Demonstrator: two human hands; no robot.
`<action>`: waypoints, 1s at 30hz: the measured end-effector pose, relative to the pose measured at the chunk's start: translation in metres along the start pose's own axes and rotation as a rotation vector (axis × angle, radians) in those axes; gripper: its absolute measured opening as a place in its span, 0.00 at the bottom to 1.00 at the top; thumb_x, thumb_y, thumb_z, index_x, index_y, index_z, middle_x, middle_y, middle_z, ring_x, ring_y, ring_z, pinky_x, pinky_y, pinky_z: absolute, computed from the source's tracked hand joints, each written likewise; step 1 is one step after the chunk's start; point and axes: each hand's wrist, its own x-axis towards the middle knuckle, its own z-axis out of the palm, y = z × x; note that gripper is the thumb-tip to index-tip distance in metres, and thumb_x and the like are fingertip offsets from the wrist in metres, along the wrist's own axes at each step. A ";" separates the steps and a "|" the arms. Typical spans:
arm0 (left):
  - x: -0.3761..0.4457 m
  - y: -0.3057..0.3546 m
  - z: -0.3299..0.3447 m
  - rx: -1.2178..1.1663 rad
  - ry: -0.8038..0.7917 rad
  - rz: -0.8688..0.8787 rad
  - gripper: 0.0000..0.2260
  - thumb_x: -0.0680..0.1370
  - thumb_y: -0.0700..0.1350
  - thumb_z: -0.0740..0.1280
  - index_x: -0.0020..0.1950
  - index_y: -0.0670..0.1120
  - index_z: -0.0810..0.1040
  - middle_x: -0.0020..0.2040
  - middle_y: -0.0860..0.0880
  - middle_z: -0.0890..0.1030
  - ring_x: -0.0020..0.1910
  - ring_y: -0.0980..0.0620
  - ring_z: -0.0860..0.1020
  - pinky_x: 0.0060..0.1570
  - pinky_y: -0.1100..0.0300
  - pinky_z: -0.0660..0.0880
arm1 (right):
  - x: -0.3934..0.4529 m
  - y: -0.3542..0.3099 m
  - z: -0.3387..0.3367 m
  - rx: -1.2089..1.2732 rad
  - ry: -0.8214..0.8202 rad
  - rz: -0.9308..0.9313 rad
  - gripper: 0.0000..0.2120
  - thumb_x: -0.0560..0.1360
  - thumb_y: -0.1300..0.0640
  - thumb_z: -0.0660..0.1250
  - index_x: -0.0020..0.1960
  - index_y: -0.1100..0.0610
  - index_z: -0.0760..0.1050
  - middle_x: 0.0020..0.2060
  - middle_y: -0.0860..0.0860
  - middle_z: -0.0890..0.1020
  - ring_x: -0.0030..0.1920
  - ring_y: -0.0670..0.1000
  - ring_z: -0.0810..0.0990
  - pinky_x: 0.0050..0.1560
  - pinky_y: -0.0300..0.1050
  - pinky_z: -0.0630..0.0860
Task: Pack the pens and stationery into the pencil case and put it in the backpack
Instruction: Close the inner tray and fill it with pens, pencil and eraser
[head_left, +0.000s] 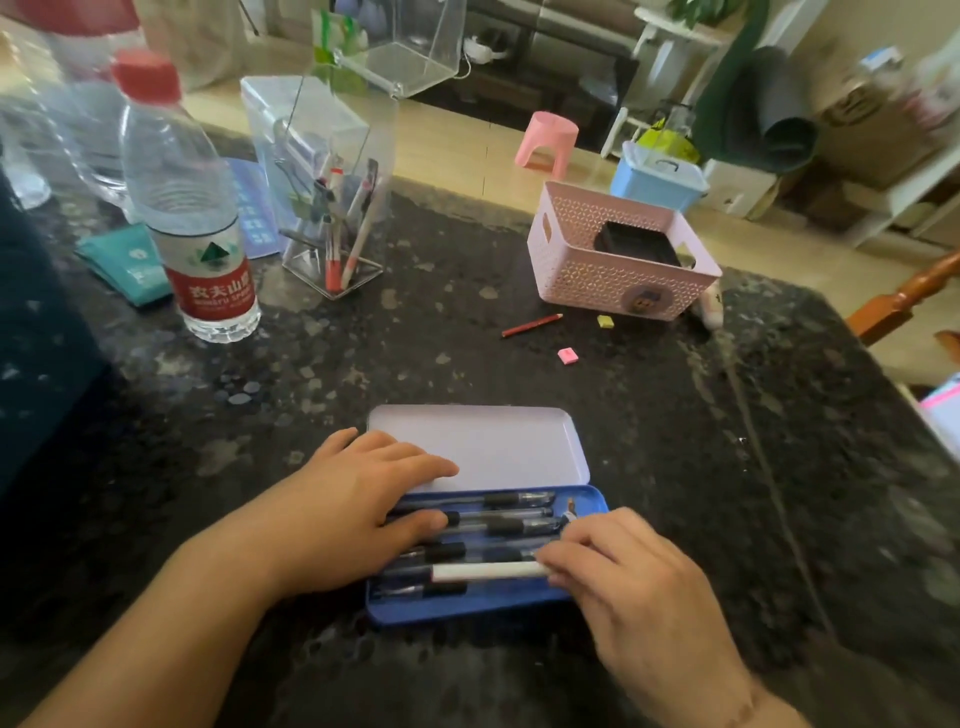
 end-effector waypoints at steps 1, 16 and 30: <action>0.000 0.000 -0.001 -0.002 -0.002 -0.002 0.23 0.77 0.67 0.55 0.72 0.67 0.63 0.67 0.67 0.70 0.68 0.65 0.62 0.75 0.52 0.51 | 0.000 -0.001 0.005 -0.007 -0.026 -0.016 0.08 0.67 0.61 0.76 0.45 0.52 0.83 0.40 0.47 0.81 0.39 0.50 0.79 0.34 0.45 0.78; -0.003 0.009 0.007 0.046 -0.051 0.112 0.38 0.68 0.72 0.65 0.73 0.66 0.56 0.64 0.64 0.66 0.67 0.58 0.60 0.74 0.43 0.40 | 0.188 0.096 0.029 -0.245 -0.162 0.247 0.22 0.77 0.63 0.64 0.70 0.53 0.69 0.65 0.54 0.75 0.63 0.59 0.71 0.61 0.58 0.73; -0.002 -0.003 -0.004 -0.103 0.067 0.046 0.25 0.76 0.63 0.64 0.72 0.65 0.63 0.62 0.64 0.74 0.59 0.66 0.66 0.67 0.59 0.63 | 0.108 0.029 0.023 0.240 0.125 -0.104 0.07 0.75 0.63 0.66 0.52 0.56 0.79 0.46 0.51 0.80 0.49 0.50 0.76 0.53 0.42 0.72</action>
